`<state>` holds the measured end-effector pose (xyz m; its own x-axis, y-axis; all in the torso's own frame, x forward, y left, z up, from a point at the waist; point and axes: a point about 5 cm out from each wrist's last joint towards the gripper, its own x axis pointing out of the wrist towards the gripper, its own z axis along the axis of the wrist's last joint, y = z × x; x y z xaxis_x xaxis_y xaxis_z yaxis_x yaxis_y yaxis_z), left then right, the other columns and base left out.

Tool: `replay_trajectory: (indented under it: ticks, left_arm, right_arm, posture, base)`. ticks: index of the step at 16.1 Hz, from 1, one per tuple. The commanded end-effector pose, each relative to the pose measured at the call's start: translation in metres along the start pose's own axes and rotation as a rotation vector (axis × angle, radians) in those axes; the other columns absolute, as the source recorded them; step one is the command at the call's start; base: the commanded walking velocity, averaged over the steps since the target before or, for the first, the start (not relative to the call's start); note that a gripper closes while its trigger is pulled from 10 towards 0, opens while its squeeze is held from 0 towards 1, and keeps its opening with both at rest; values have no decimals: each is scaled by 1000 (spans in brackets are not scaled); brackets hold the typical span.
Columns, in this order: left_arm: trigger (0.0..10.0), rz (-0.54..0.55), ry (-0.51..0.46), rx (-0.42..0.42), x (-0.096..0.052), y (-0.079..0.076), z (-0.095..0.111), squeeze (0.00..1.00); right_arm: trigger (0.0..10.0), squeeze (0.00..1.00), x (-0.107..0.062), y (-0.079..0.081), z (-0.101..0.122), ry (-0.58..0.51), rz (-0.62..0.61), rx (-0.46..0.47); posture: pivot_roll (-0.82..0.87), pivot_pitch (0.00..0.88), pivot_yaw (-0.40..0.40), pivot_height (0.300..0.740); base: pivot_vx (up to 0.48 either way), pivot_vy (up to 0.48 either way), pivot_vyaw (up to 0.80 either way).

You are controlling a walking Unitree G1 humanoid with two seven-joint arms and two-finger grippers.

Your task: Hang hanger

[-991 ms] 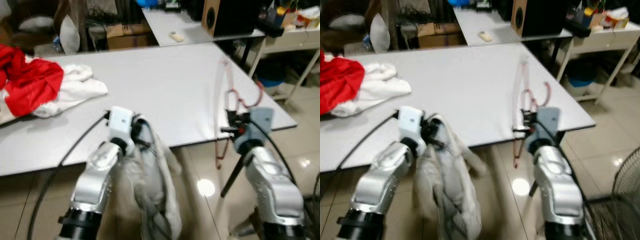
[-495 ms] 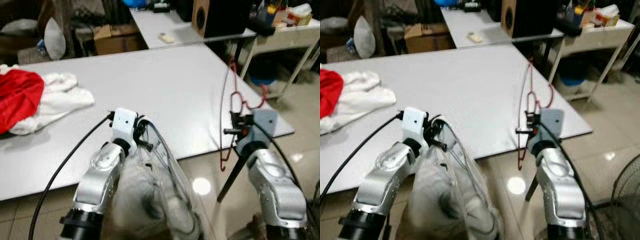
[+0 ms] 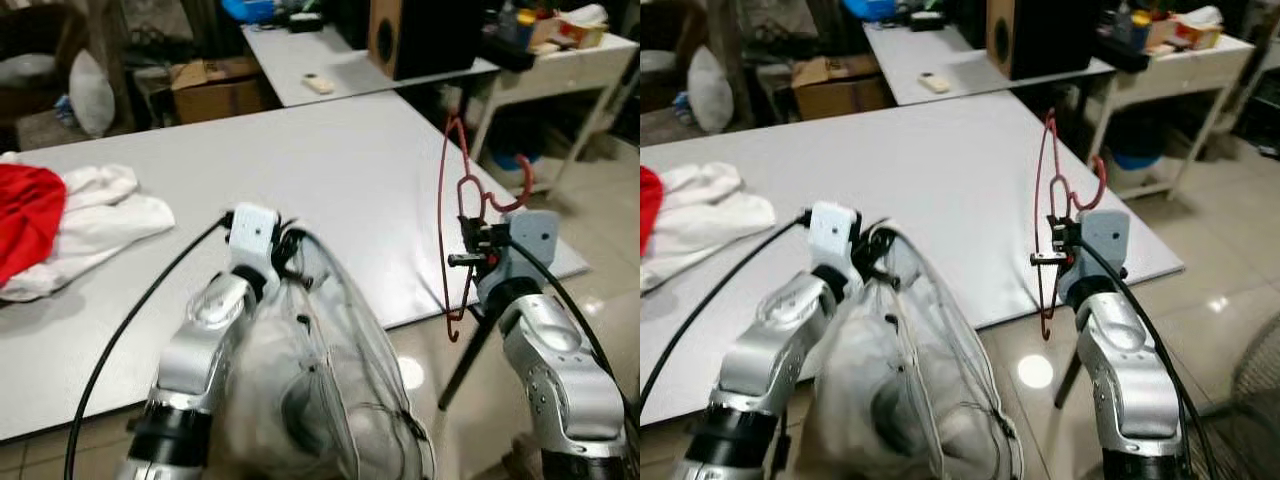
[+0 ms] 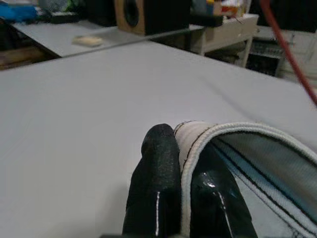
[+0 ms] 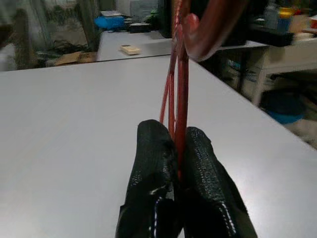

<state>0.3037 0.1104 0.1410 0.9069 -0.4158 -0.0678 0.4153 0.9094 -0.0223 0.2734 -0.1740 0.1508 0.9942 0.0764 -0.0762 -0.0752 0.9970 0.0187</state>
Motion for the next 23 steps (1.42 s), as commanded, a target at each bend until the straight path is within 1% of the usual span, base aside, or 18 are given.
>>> replay_trajectory:
  ticks: [1, 6, 7, 8, 10, 11, 12, 13, 14, 15, 16, 17, 18, 19, 21, 22, 23]
  left_arm:
    - [10000, 58, -100, 26, -1, 16, 27, 0]
    - [10000, 59, -114, 19, -1, 17, 31, 0]
    - [10000, 8, -171, 41, 35, 28, 70, 0]
    - [10000, -18, -217, 77, 56, 34, 105, 0]
    - [10000, 6, -241, 129, 74, 41, 145, 0]
    - [10000, 37, -242, 136, 81, 44, 161, 0]
    - [10000, 77, -236, 183, 85, 46, 171, 0]
    - [10000, 94, -234, 189, 86, 48, 175, 0]
    - [10000, 128, -229, 198, 91, 52, 186, 0]
    - [10000, 140, -229, 202, 91, 53, 190, 0]
    - [10000, 161, -232, 221, 92, 55, 196, 0]
    - [10000, 170, -237, 228, 92, 57, 200, 0]
    - [10000, 172, -238, 229, 92, 57, 201, 0]
    - [10000, 178, -233, 246, 92, 58, 202, 0]
    - [10000, 204, -209, 276, 93, 62, 197, 0]
    - [10000, 211, -206, 280, 93, 63, 197, 0]
    - [10000, 222, -210, 280, 92, 64, 198, 0]
  right_arm:
    - [10000, 0, 2, 10, 11, -34, 58, 3]
    - [10000, 0, 1, 11, 13, -37, 82, -2]
    - [10000, 0, -9, -8, 46, -134, 263, -95]
    - [10000, 0, -21, -18, 70, -193, 391, -167]
    - [10000, 0, -38, -25, 93, -258, 516, -204]
    - [10000, 0, -47, -29, 101, -281, 553, -215]
    - [10000, 0, -54, -32, 105, -281, 593, -211]
    - [10000, 0, -58, -33, 105, -269, 618, -204]
    - [10000, 0, -67, -35, 104, -225, 687, -222]
    - [10000, 0, -70, -36, 103, -208, 709, -231]
    - [10000, 0, -78, -37, 99, -166, 751, -240]
    - [10000, 0, -85, -39, 102, -167, 776, -224]
    - [10000, 0, -87, -41, 104, -175, 780, -216]
    - [10000, 0, -89, -46, 114, -225, 767, -188]
    - [10000, 0, -97, -57, 133, -300, 773, -173]
    - [10000, 0, -99, -58, 135, -292, 784, -176]
    - [10000, 0, -103, -58, 128, -216, 817, -203]
  posture:
    - [-131, 21, 49, 740]
    - [-134, 24, 52, 740]
    - [-151, 7, 76, 740]
    - [-157, 4, 84, 740]
    - [-160, 3, 90, 740]
    - [-170, 0, 105, 740]
    - [-177, 0, 115, 740]
    - [-177, 0, 115, 740]
    - [-182, 0, 126, 740]
    - [-182, 0, 126, 740]
    - [-180, 0, 129, 740]
    - [-176, 0, 128, 740]
    - [-175, 0, 129, 740]
    - [-175, 0, 130, 740]
    - [-176, 0, 129, 740]
    - [-177, 0, 128, 740]
    - [-178, 0, 124, 740]
  base:
    - [368, 0, 0]
    - [371, 0, 0]
    - [0, 0, 0]
    - [0, 0, 0]
    - [0, 0, 0]
    - [0, 0, 0]
    - [0, 0, 0]
    - [0, 0, 0]
    - [0, 0, 0]
    - [0, 0, 0]
    - [0, 0, 0]
    - [0, 0, 0]
    - [0, 0, 0]
    - [0, 0, 0]
    - [0, 0, 0]
    - [0, 0, 0]
    - [0, 0, 0]
